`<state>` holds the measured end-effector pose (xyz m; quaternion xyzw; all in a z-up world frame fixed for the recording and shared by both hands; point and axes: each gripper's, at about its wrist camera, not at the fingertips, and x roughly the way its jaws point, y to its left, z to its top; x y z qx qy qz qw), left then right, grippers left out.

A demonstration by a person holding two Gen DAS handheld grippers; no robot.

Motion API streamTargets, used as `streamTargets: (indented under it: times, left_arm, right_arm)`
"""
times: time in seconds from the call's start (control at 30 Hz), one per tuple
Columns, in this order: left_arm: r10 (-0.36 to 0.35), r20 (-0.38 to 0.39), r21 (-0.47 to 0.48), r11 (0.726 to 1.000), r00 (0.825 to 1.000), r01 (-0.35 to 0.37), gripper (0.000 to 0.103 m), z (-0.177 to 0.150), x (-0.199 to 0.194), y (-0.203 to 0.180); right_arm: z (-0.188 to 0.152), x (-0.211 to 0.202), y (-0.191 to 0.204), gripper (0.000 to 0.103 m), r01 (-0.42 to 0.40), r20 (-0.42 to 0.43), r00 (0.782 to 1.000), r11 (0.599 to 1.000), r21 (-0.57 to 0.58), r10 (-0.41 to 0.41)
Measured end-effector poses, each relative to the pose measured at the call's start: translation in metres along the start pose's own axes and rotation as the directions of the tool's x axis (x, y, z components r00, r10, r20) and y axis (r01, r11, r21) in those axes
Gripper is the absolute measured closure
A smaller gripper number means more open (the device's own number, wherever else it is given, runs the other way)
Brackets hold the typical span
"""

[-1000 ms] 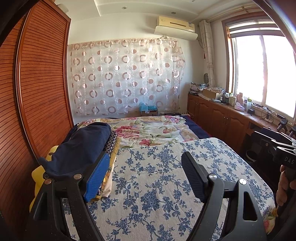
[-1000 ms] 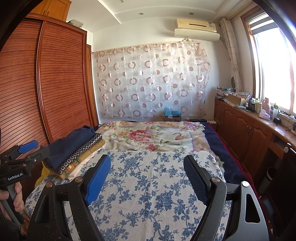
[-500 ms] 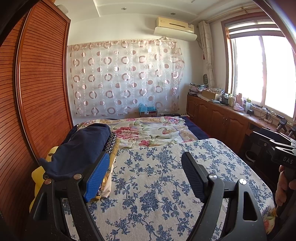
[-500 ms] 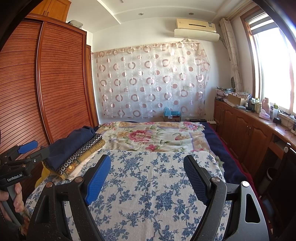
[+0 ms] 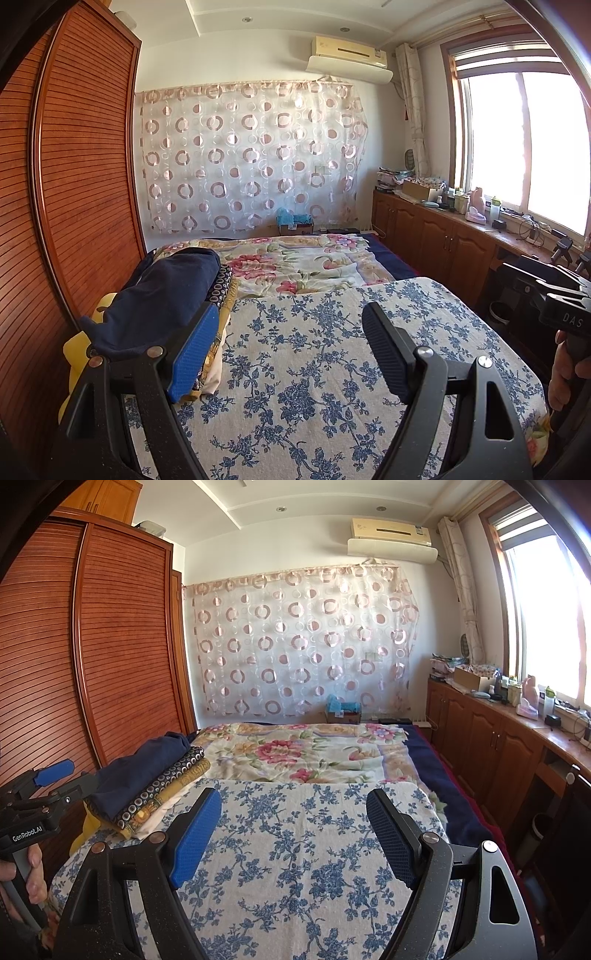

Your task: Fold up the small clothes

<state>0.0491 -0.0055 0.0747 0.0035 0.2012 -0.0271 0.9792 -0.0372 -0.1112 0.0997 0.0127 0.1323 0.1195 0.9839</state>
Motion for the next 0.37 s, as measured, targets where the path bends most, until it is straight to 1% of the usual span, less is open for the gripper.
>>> streamTargets:
  times: [0.37]
  left_arm:
    - [0.0,0.0,-0.001,1.0,1.0,0.0,0.022,-0.0012,0.0002,0.0]
  right_arm:
    - [0.0019,0.0011,-0.0028,0.021,-0.003,0.001,1.0,1.0,0.003,0.003]
